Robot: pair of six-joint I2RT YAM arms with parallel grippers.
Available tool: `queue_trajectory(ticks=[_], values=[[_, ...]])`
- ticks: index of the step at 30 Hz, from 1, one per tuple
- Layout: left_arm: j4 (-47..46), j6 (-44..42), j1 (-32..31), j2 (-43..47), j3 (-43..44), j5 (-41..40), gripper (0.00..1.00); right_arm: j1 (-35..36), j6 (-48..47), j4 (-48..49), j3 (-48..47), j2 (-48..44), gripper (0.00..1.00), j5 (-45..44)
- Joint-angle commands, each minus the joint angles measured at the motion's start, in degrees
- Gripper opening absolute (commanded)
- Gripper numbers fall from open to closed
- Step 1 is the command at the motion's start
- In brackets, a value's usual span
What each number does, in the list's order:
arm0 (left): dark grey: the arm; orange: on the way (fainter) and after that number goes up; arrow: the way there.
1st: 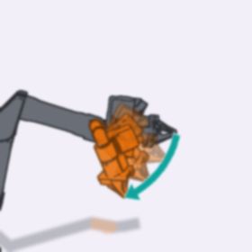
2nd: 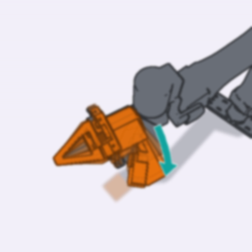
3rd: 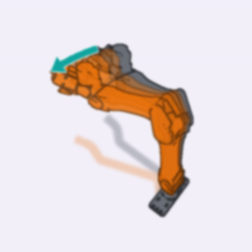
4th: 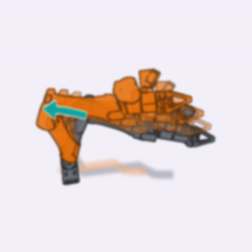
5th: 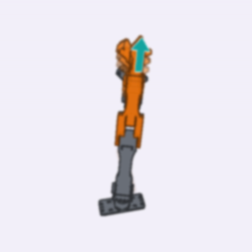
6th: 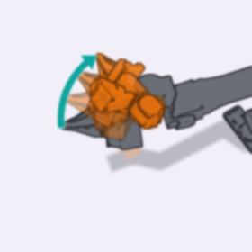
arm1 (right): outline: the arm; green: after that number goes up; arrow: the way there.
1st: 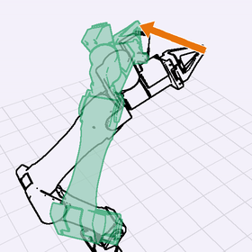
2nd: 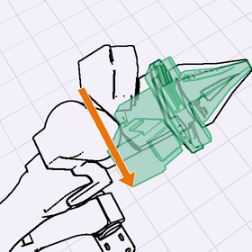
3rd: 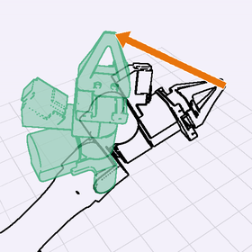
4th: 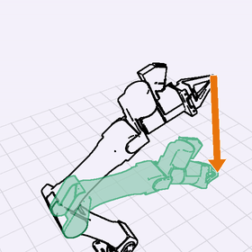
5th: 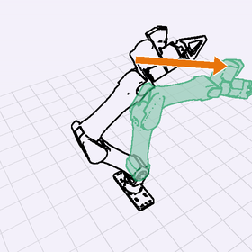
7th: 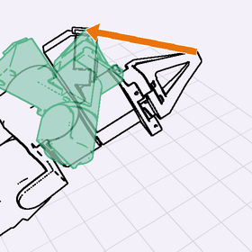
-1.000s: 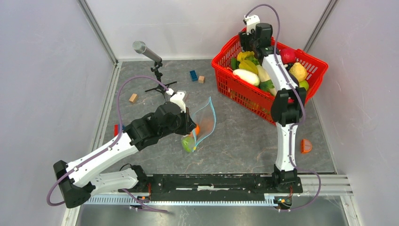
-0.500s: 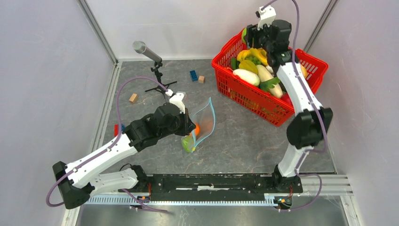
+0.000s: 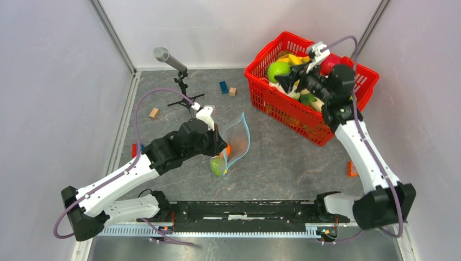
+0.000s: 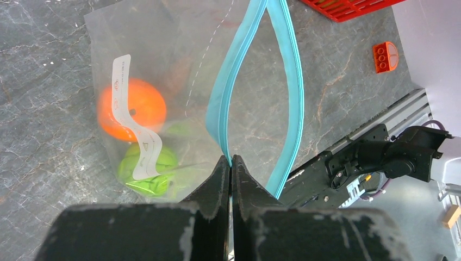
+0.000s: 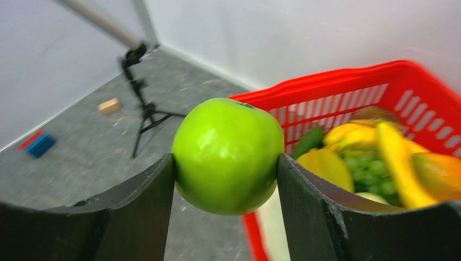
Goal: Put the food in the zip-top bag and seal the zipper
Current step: Place the fake fruit in the zipper food storage bag.
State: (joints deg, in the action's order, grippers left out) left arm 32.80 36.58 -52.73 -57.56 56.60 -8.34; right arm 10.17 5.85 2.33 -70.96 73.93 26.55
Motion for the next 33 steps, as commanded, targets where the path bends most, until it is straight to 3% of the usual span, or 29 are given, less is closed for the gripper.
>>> queue_trajectory(ticks=[1,7,17,27,33], values=[[-2.9,-1.2,0.3,0.2,-0.2,0.9,0.02,4.0,2.3,4.8,8.9,-9.3,0.41,8.6],[-2.9,-1.3,0.3,-0.2,0.3,0.9,0.02,12.6,3.6,5.9,21.1,-20.3,0.42,8.9],[-3.6,-0.8,0.3,-0.7,0.1,1.5,0.02,26.8,2.0,1.7,25.6,-18.3,0.42,2.4],[-3.6,-1.2,0.3,-0.7,0.3,2.0,0.02,39.3,-3.9,-6.7,19.5,-11.3,0.46,-25.1],[-2.6,-1.2,0.3,-0.6,0.9,0.8,0.02,46.4,-9.3,-5.5,16.9,-6.6,0.52,-40.8]])
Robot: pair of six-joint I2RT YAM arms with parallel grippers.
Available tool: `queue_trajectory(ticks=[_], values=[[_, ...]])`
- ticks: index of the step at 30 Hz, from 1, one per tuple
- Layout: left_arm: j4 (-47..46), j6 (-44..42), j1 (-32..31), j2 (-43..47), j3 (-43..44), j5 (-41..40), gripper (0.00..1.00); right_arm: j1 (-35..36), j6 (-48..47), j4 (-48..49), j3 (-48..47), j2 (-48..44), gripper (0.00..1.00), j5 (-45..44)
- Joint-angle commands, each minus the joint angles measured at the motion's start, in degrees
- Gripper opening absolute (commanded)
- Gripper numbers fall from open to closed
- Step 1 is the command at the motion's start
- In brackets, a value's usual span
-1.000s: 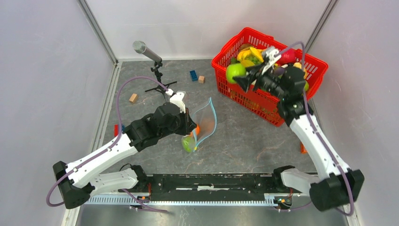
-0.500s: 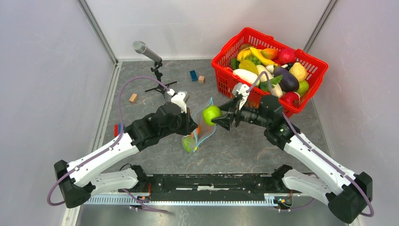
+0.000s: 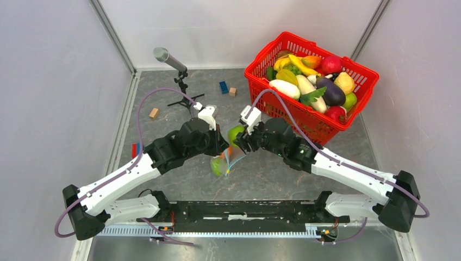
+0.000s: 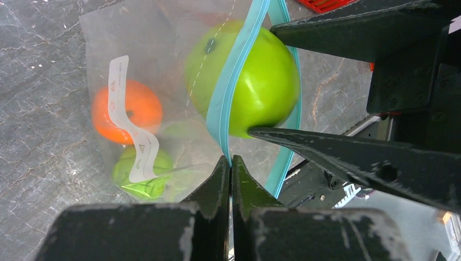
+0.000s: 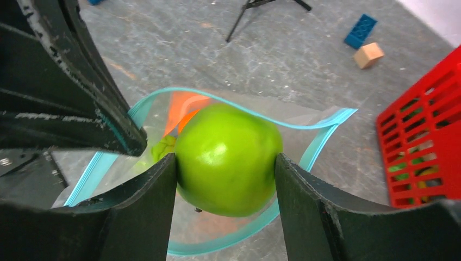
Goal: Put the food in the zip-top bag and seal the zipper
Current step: Place the fake fruit in the zipper food storage bag, then adjust the zipper food storage bag at the center of the board.
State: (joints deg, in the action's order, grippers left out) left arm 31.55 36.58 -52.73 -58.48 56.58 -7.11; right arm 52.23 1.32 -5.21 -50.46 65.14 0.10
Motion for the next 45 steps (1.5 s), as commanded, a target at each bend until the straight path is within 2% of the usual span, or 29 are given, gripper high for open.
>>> queue_trajectory(ticks=[1,6,8,11,20,25,30,35,38,40,43,45], values=[[-1.1,-1.1,0.3,0.3,1.1,-0.7,0.02,5.5,-5.2,3.3,-3.3,2.8,0.54,-18.3],[-0.4,-1.0,0.3,0.8,1.6,-1.9,0.02,7.8,-6.6,12.2,0.1,4.4,0.65,-24.9],[0.1,-0.9,0.3,0.9,1.8,-2.6,0.02,7.8,-6.5,16.3,2.0,4.1,0.68,-25.9],[0.9,-0.8,0.3,0.9,2.1,-3.7,0.02,8.0,-6.9,21.3,4.3,3.5,0.79,-25.2],[1.5,-0.4,0.5,0.6,3.0,-4.8,0.02,7.9,-3.8,21.4,4.3,1.8,0.84,-19.5],[1.7,-0.3,1.0,-0.1,3.0,-4.9,0.02,7.9,-1.4,16.9,3.8,-4.2,0.82,-15.2],[1.4,-0.6,1.7,-0.5,3.2,-4.4,0.02,7.9,6.0,9.4,5.1,-11.1,0.84,-24.4],[0.8,-0.6,1.9,-1.3,3.1,-3.2,0.02,7.9,14.0,0.5,4.1,-8.1,0.85,-19.5],[0.7,-0.4,1.9,-1.1,2.9,-3.2,0.02,7.9,18.6,-1.8,5.3,-5.7,0.85,-20.8],[0.7,-0.5,1.9,-1.0,2.8,-3.2,0.02,7.9,20.7,-1.9,6.3,-4.6,0.82,-21.8],[0.7,-0.6,1.9,-1.0,2.5,-3.1,0.02,7.9,23.5,-0.9,7.3,-3.4,0.69,-21.4],[0.7,-0.7,2.0,-0.9,2.4,-3.1,0.02,7.9,24.0,0.9,7.8,-3.0,0.54,-19.4]])
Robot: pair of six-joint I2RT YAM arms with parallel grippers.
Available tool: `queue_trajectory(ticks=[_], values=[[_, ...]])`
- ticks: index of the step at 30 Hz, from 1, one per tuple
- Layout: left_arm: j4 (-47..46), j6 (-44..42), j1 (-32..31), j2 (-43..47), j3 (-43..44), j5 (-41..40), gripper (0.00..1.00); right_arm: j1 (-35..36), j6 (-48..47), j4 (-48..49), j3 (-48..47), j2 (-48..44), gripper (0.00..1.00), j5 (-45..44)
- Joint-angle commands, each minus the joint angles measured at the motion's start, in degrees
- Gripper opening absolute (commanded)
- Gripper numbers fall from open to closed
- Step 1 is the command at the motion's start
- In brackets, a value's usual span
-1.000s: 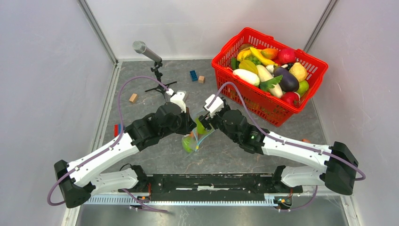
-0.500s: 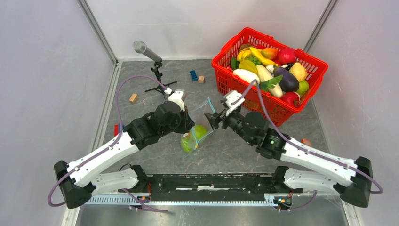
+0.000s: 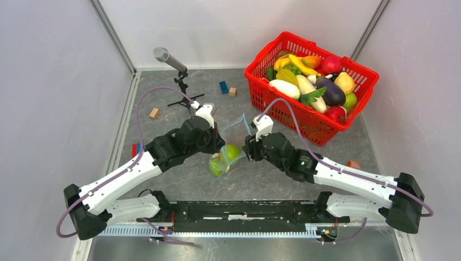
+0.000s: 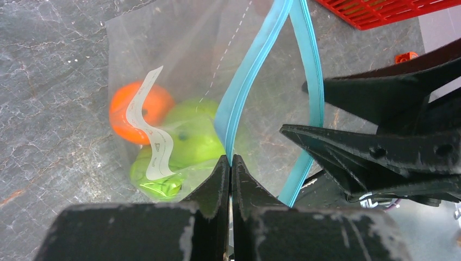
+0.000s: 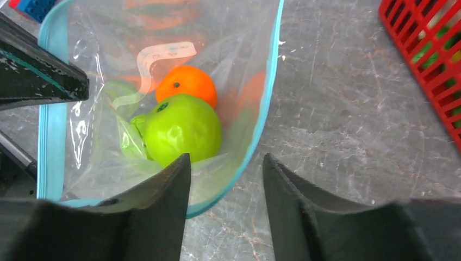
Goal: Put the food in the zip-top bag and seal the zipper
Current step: Adjust the zipper food storage bag at the center of the board.
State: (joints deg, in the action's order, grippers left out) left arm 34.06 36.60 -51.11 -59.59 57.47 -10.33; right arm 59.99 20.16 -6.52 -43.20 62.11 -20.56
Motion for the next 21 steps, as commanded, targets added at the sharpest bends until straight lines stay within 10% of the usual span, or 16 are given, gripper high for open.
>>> queue_trajectory(ticks=[1,8,14,21], values=[[-1.6,-0.9,0.4,0.3,1.5,0.0,0.02,0.2,4.8,3.4,0.6,0.1,0.44,2.3],[-3.2,-6.2,0.5,4.5,5.5,3.2,0.02,0.1,-5.0,15.8,-1.9,-5.3,0.13,15.6],[2.2,-5.2,0.6,10.0,4.2,-11.6,0.02,0.2,-8.5,17.8,-1.2,-3.6,0.15,24.0],[5.7,-3.3,0.6,9.9,3.7,-10.5,0.02,0.2,-4.5,17.1,-2.2,3.6,0.19,20.0]])
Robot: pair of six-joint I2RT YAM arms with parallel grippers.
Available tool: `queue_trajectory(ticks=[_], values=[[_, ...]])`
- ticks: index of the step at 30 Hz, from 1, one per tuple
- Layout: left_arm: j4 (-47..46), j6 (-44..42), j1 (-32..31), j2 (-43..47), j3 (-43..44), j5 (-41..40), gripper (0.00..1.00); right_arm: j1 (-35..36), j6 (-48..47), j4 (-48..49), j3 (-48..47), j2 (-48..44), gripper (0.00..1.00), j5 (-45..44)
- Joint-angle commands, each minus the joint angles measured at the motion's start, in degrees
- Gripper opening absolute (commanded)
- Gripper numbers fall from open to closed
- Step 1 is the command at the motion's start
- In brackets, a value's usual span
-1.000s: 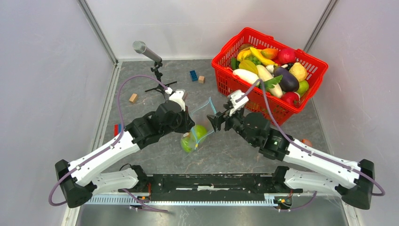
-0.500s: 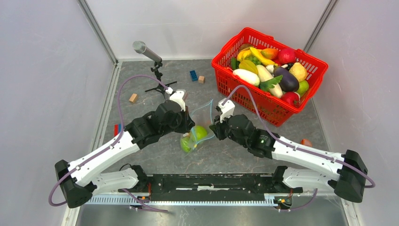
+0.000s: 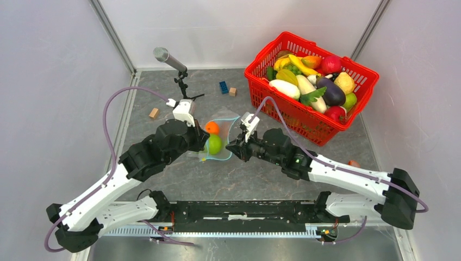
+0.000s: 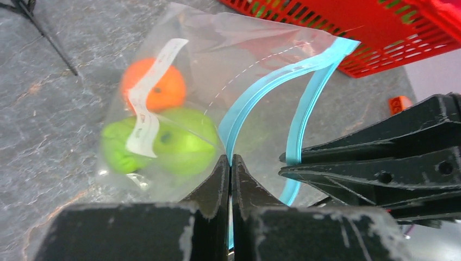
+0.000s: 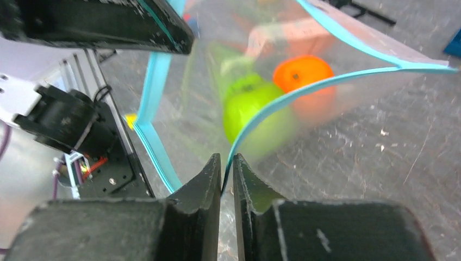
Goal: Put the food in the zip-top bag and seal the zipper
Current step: Adjust the zipper food storage bag at the center of the board, then pick up the fake fruit from the bin.
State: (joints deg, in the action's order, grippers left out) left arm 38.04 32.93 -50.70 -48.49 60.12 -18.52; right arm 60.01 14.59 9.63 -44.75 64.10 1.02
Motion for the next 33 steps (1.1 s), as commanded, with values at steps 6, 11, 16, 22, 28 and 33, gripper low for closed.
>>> queue_trajectory(ticks=[6,11,16,22,28,33], values=[[1.6,0.1,0.2,-5.0,-0.2,1.7,0.02,-2.2,-1.8,-11.8,-6.4,1.2,0.57,-15.3],[-0.6,0.6,0.2,-6.2,-3.1,2.8,0.02,-4.4,-5.6,-14.1,-8.2,-5.8,0.78,-17.5],[-1.9,0.5,0.2,-6.3,-3.8,3.9,0.02,-7.5,-11.0,-18.7,-13.7,-10.1,0.82,-29.9],[-3.7,0.4,0.2,-5.7,-4.7,6.2,0.02,-19.5,-16.9,-24.6,-26.7,-6.1,0.87,-39.9],[-4.1,0.4,0.2,-5.0,-5.3,7.1,0.02,-31.7,-17.6,-27.9,-35.3,1.2,0.89,-37.7],[-4.1,0.2,0.2,-4.2,-5.7,7.3,0.02,-47.1,-14.7,-29.9,-39.2,7.0,0.89,-24.6]])
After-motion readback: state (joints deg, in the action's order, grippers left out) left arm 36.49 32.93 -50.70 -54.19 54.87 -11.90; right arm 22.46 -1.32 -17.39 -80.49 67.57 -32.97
